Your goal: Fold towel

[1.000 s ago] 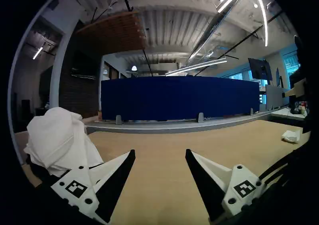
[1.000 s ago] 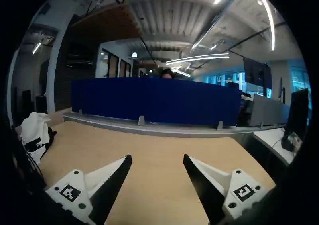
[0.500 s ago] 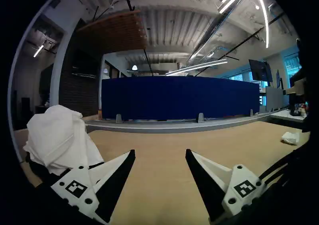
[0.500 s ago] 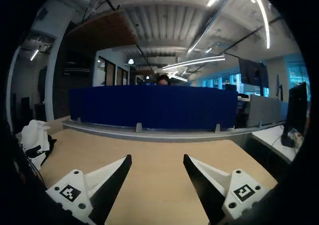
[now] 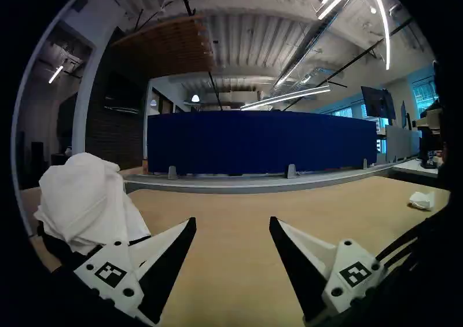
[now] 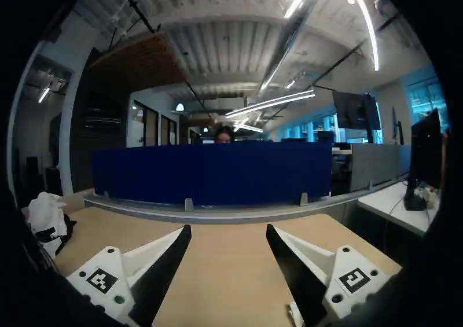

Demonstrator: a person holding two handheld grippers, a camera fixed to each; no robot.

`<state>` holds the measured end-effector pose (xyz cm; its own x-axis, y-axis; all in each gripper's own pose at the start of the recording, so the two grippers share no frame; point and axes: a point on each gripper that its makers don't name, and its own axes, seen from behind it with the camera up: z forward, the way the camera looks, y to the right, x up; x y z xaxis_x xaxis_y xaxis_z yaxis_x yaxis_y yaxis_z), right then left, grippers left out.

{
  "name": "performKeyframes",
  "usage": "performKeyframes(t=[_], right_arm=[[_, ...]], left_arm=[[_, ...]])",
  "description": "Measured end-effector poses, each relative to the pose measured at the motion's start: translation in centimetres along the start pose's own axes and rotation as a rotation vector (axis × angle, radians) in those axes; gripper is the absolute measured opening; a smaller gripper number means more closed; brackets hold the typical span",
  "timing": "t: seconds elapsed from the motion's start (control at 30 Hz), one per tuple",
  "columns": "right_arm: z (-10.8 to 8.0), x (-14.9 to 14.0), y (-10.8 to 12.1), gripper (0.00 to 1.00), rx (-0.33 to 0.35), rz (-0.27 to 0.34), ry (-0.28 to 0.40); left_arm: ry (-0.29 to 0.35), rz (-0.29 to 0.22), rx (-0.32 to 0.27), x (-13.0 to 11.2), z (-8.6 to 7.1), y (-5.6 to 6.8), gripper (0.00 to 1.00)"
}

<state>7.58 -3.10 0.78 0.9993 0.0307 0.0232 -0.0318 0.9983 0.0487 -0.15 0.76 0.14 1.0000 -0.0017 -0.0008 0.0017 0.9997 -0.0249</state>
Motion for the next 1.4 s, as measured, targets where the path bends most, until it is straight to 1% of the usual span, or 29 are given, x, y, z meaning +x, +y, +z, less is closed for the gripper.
performKeyframes(t=[0.17, 0.37, 0.6, 0.77, 0.9, 1.17, 1.4], right_arm=[[0.0, -0.2, 0.6, 1.0, 0.007, 0.0, 0.019], [-0.2, -2.0, 0.9, 1.0, 0.019, 0.013, 0.027], [-0.1, -4.5, 2.0, 1.0, 0.007, 0.032, 0.038], [-0.2, -7.0, 2.5, 1.0, -0.004, 0.038, 0.029], [-0.2, -8.7, 2.3, 1.0, -0.003, 0.044, 0.019], [-0.3, -10.6, 2.2, 1.0, 0.003, 0.052, 0.019], [-0.3, -11.6, 2.8, 1.0, -0.017, 0.054, 0.018]], left_arm=[[0.0, 0.0, 0.0, 0.0, 0.0, 0.0, 0.94], [0.0, 0.0, 0.0, 0.0, -0.1, 0.0, 0.94], [0.0, 0.0, 0.0, 0.1, -0.1, 0.0, 0.94], [0.0, 0.0, 0.0, 0.1, -0.1, -0.1, 0.94], [0.0, 0.0, 0.0, 0.1, -0.1, 0.0, 0.94], [0.0, 0.0, 0.0, 0.1, 0.0, 0.0, 0.94], [0.0, 0.0, 0.0, 0.0, 0.0, 0.0, 0.94]])
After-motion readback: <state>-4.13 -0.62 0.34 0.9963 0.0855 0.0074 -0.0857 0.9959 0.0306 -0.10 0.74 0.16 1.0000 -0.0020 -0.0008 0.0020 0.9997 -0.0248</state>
